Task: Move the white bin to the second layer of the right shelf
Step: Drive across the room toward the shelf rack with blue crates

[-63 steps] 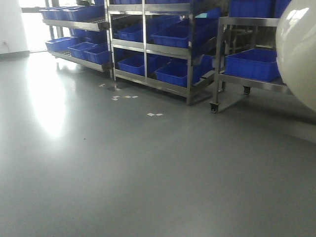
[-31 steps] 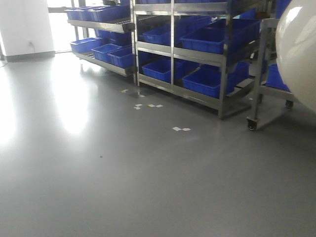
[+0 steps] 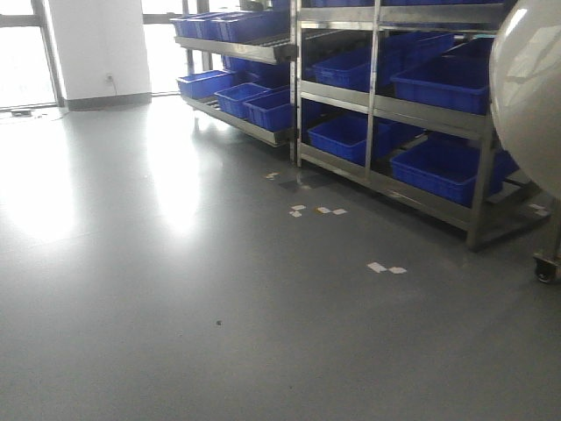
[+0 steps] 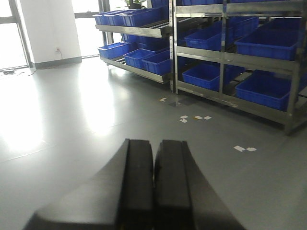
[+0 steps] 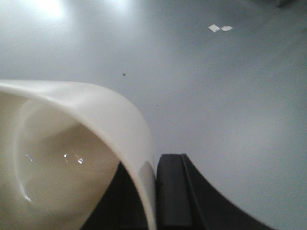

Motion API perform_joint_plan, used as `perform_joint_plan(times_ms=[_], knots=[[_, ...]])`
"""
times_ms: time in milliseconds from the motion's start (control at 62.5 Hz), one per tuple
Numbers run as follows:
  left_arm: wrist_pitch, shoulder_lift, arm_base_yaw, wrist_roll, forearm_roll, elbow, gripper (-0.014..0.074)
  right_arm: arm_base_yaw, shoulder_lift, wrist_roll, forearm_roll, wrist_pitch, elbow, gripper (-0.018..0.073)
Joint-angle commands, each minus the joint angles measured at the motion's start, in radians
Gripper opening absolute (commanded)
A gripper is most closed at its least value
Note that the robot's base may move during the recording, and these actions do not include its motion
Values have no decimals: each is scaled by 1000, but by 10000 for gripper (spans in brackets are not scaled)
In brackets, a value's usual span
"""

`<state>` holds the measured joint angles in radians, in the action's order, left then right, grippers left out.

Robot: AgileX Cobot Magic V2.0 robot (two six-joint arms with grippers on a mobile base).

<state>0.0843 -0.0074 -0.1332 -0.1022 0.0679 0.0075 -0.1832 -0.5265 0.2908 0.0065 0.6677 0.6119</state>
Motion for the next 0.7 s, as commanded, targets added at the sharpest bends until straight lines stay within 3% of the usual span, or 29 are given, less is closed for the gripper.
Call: perform_joint_plan(times_ms=[0,687], knots=[[-84,-14,-3,3,6,37,85,8,-9,0,3,-95,31,56],[-84,-14,-3,3,6,37,85,8,-9,0,3,-95,31,56]])
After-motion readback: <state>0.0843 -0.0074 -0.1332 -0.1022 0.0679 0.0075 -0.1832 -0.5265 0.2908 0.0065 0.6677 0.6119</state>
